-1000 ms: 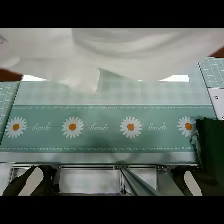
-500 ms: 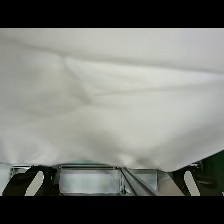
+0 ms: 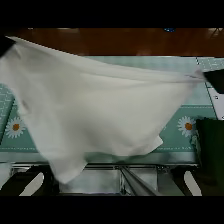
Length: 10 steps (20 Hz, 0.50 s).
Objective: Fold the shirts.
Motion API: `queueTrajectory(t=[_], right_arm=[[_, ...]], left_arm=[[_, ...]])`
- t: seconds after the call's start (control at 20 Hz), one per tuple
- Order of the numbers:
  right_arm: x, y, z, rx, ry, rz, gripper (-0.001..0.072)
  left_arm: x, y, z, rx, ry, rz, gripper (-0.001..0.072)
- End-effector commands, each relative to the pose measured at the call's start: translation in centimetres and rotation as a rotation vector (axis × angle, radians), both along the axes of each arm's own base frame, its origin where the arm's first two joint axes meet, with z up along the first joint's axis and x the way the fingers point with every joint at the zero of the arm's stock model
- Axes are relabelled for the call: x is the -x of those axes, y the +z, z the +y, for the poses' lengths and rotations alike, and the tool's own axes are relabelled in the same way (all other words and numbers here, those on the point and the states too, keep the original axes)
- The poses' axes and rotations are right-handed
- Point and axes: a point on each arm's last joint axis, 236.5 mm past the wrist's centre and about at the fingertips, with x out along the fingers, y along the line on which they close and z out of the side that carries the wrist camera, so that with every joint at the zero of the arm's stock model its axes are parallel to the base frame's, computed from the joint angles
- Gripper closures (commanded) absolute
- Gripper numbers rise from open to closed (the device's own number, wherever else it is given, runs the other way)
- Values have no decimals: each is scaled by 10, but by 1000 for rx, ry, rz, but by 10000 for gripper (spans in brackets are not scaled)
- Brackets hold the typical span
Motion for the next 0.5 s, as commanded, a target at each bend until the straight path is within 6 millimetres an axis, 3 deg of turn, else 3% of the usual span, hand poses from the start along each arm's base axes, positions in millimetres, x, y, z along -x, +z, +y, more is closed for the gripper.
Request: queueTrajectory(t=[0.0,0.2,0.3,0.45], right_arm=[[-75,-66,7,-165,42,63,692],[-156,-143,5,-269,48,189,691],[-192,-176,11,-276,60,242,691],[-240,-208,20,-316,24,286,691]], left_arm=[[-79,-88,9,26,56,120,691],[-136,-160,4,85,73,250,691],[-154,-191,-1,118,70,307,691],[-167,-232,-7,163,73,380,690]])
